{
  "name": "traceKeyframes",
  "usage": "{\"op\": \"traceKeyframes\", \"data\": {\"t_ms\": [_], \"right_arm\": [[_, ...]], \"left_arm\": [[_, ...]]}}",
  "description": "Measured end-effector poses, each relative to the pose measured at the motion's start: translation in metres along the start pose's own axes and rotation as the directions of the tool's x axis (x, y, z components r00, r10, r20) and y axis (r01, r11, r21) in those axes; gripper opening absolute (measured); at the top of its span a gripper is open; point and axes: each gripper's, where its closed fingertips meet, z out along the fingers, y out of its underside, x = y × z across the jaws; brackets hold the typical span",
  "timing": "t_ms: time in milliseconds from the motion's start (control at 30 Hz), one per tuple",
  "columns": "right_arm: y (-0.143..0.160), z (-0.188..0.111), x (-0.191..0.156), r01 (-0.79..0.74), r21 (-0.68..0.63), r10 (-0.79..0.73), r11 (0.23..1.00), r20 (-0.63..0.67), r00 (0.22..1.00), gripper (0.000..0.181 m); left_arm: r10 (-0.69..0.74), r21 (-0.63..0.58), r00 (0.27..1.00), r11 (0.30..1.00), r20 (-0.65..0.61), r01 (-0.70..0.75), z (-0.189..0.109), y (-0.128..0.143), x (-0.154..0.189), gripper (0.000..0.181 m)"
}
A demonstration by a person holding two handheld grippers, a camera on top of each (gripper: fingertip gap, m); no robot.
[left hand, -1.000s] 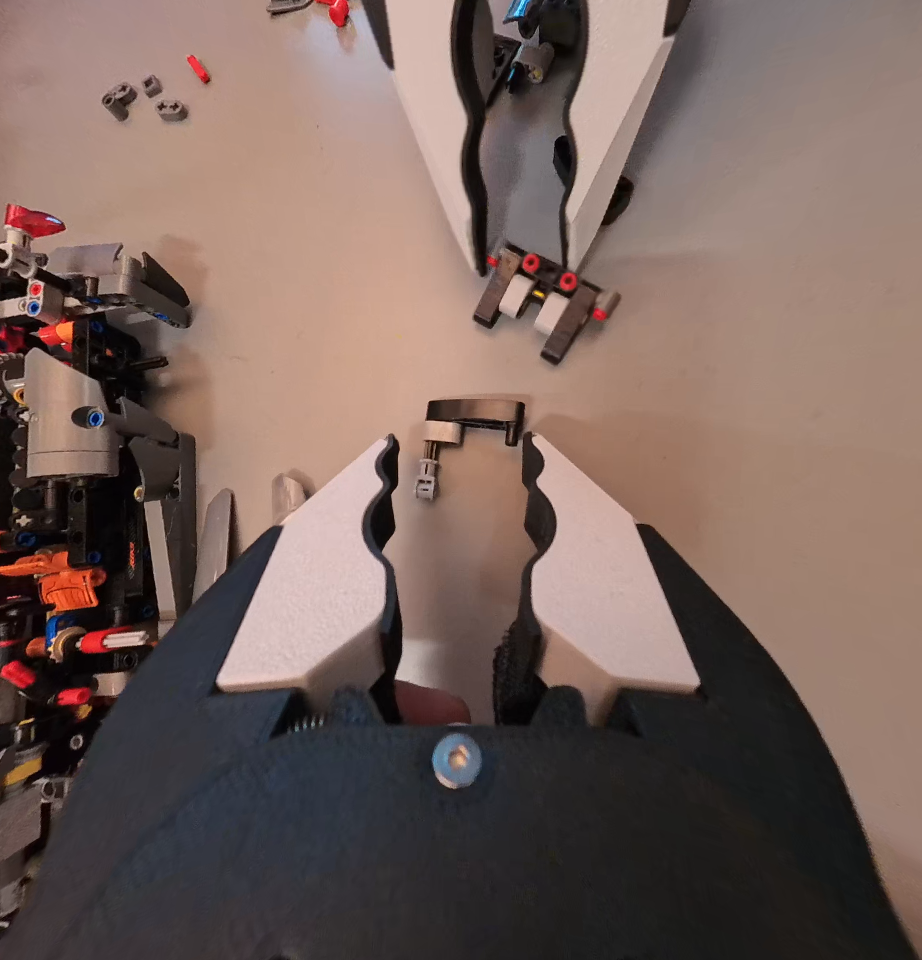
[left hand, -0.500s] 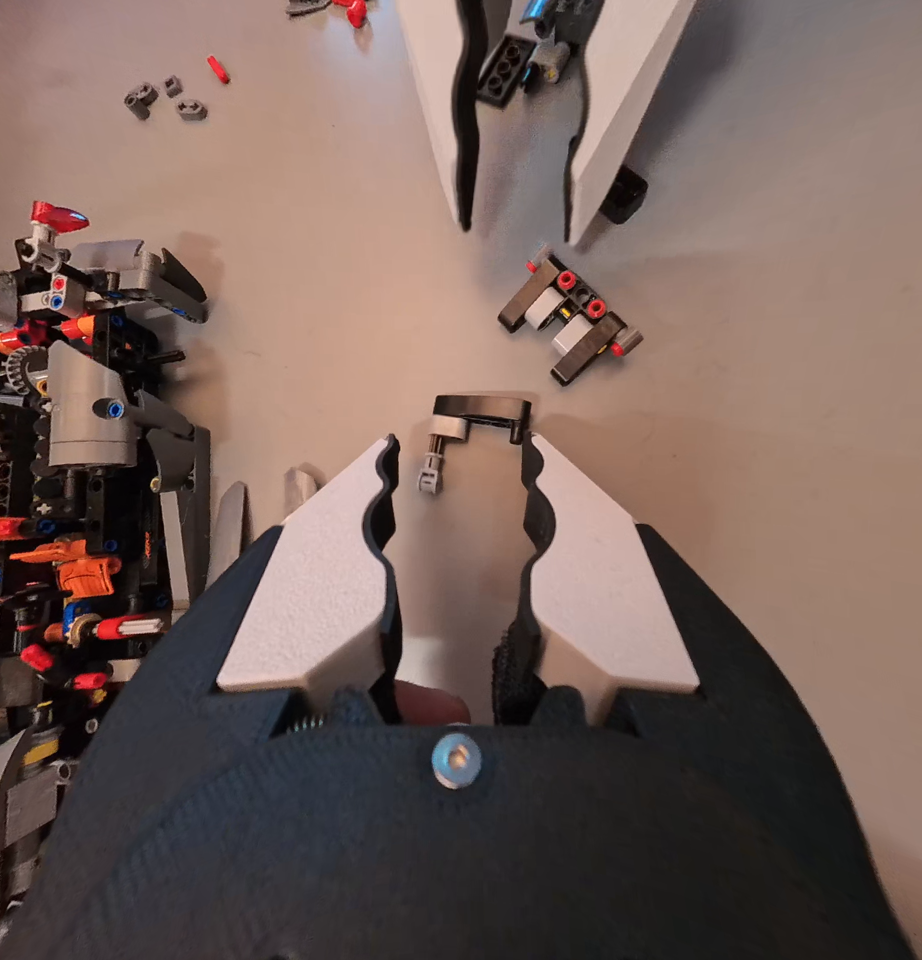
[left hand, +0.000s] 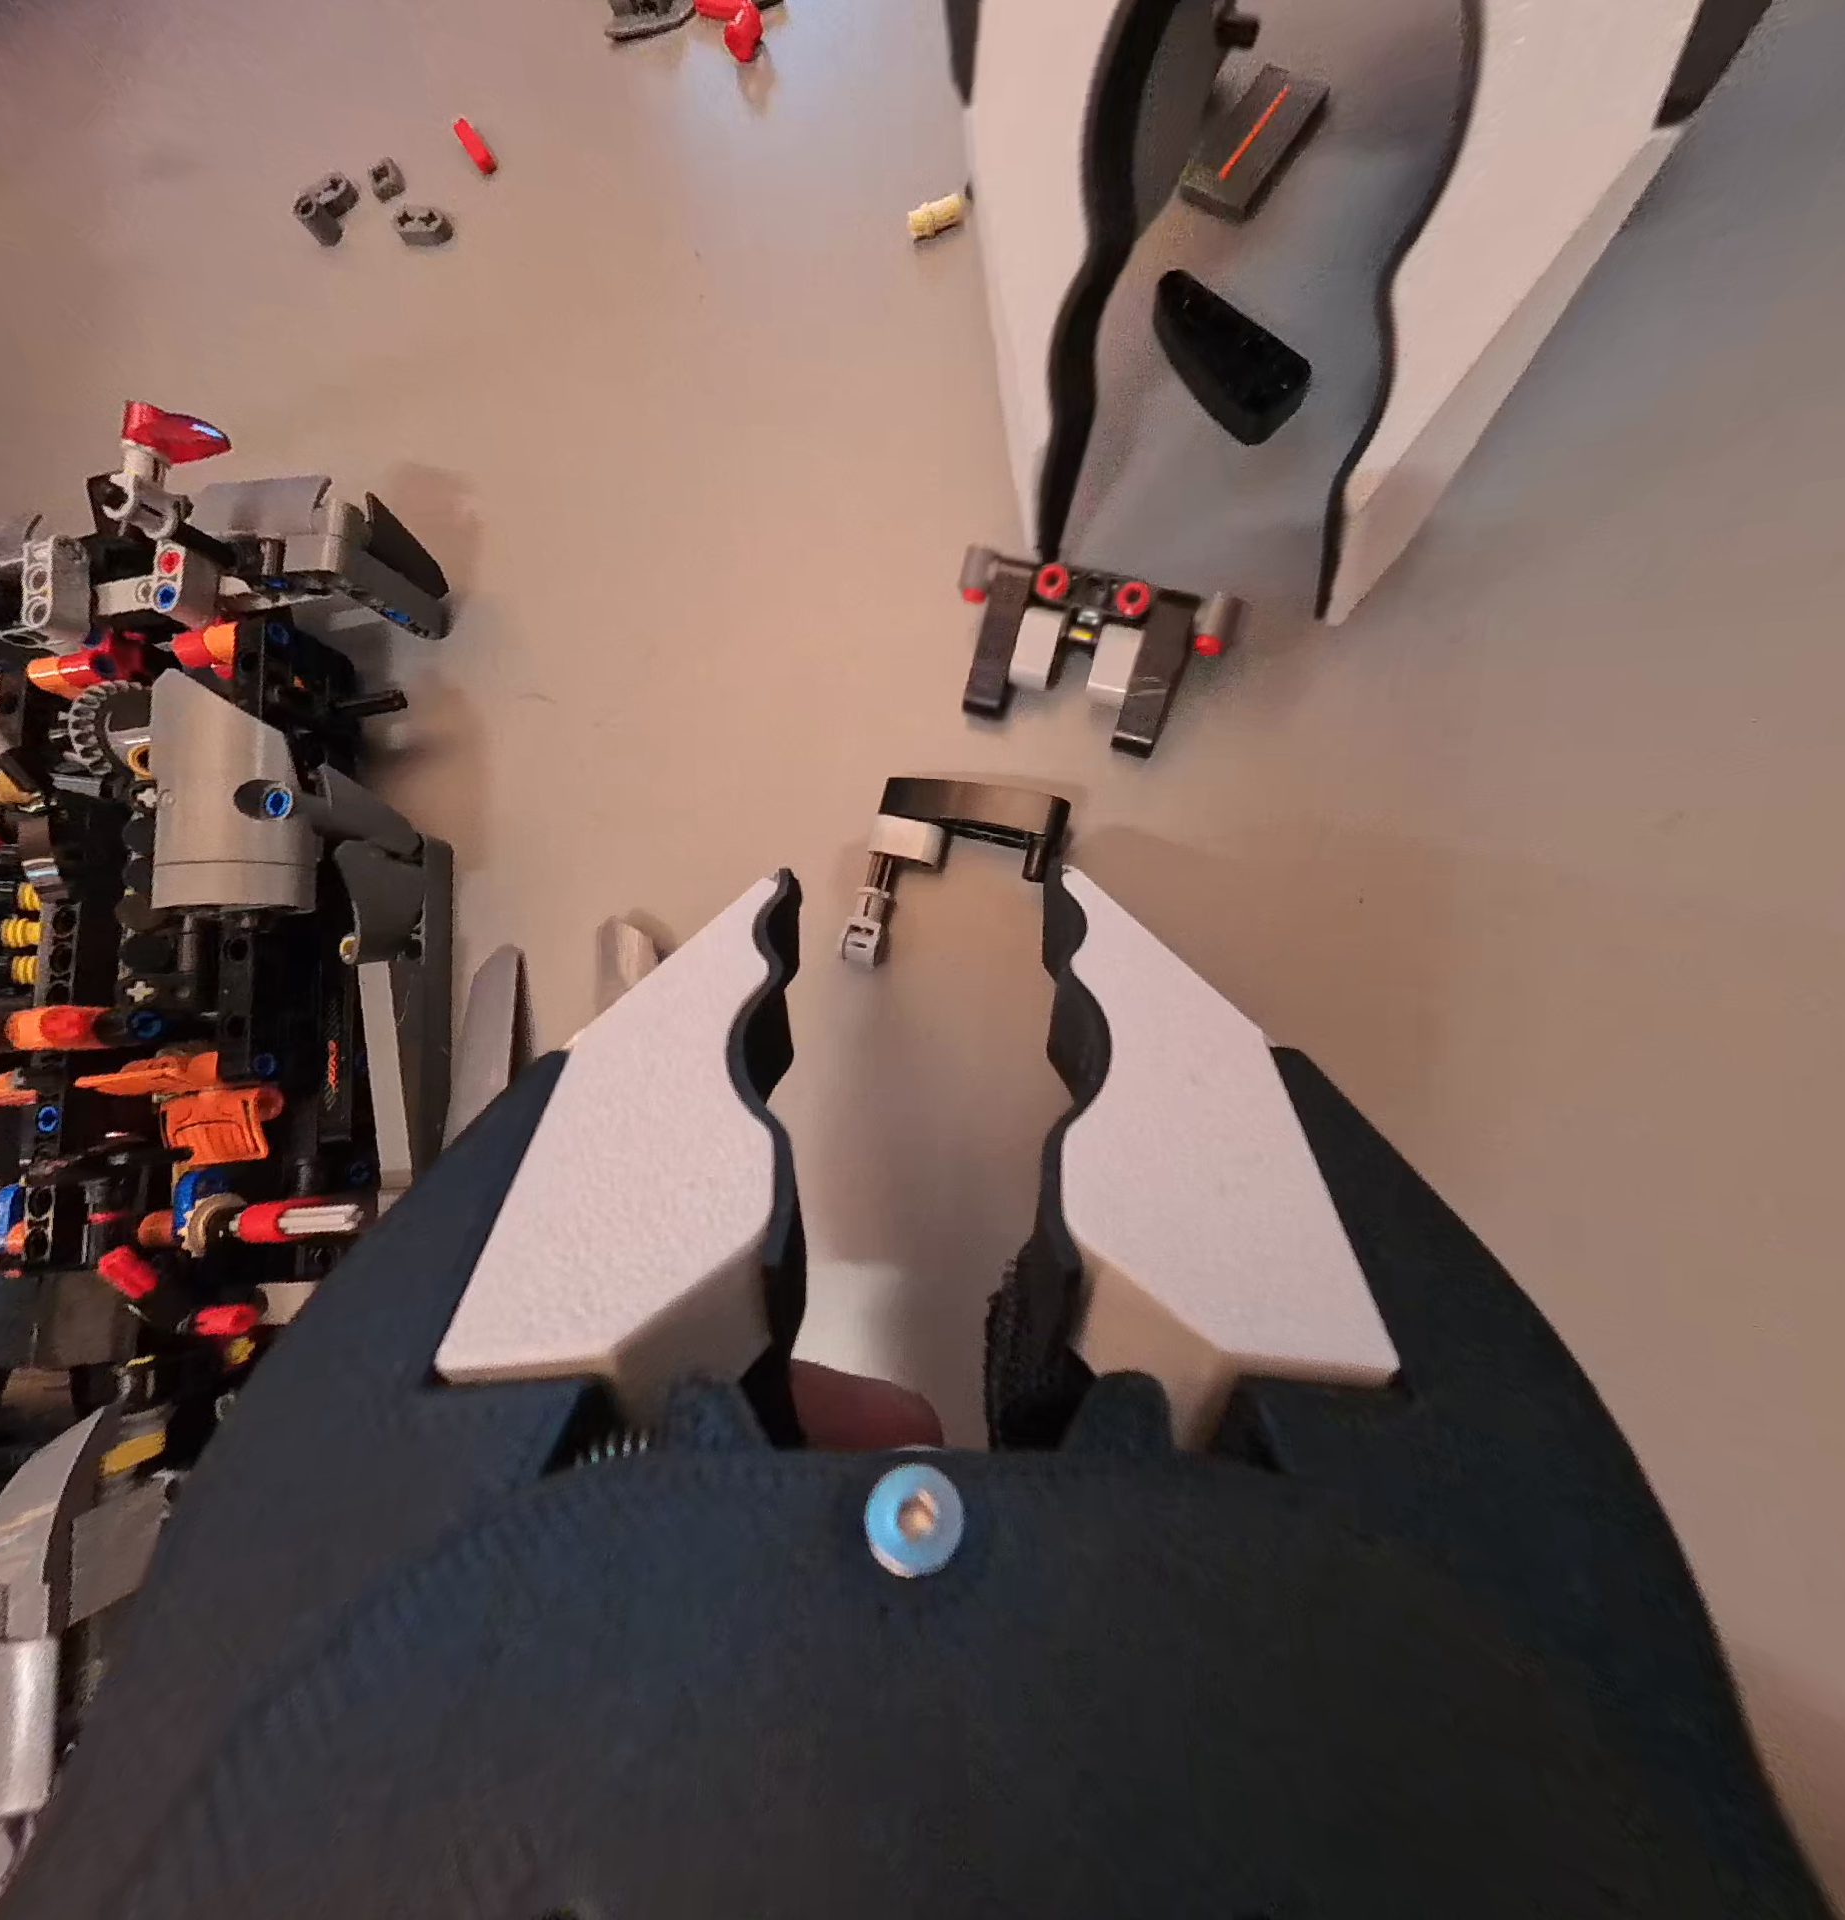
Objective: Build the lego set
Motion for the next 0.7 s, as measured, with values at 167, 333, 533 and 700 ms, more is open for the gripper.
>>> {"op": "traceKeyframes", "data": {"t_ms": [167, 333, 533, 700], "right_arm": [[-0.004, -0.006, 0.008, -0.002, -0.012, 0.002, 1.000, 0.004, 1.000, 0.049], [-0.004, 0.001, 0.004, -0.048, -0.024, 0.047, 0.999, -0.020, 0.999, 0.054], [-0.016, 0.014, 0.013, 0.024, 0.005, -0.024, 1.000, -0.009, 1.000, 0.061], [-0.016, 0.009, 0.018, 0.052, -0.020, -0.052, 0.998, -0.029, 0.998, 0.054]], "left_arm": [[-0.001, -0.002, 1.000, 1.000, 0.009, 0.001, -0.002, 0.001, -0.001, 0.045], [0.008, -0.010, 1.000, 1.000, 0.010, -0.007, -0.002, 0.002, -0.001, 0.045], [0.004, -0.015, 1.000, 1.000, 0.003, -0.004, -0.001, 0.004, 0.000, 0.045], [0.002, -0.002, 1.000, 1.000, -0.007, -0.002, -0.002, 0.001, 0.002, 0.046]]}}
